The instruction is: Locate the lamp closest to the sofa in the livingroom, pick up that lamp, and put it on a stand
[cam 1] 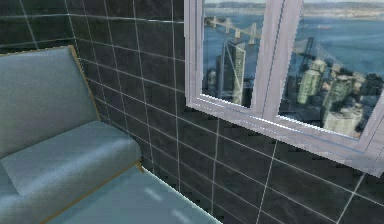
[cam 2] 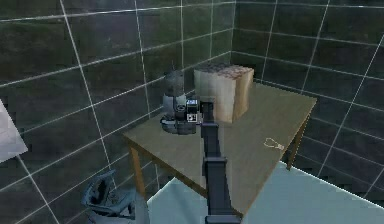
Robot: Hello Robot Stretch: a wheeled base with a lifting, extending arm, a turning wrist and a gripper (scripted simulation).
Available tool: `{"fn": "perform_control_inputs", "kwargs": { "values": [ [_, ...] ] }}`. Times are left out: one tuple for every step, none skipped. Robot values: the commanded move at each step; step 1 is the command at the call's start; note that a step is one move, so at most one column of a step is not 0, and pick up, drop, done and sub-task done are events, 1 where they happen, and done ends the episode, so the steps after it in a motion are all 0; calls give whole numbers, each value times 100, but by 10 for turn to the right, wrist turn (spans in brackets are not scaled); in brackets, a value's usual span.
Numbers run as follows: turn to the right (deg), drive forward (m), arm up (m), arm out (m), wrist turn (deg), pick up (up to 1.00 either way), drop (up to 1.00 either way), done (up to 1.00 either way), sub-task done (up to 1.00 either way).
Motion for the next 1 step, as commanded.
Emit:
{"fn": "perform_control_inputs", "kwargs": {
  "values": [
    [0,0,18,0,0,0,0,0,0]
  ]
}}
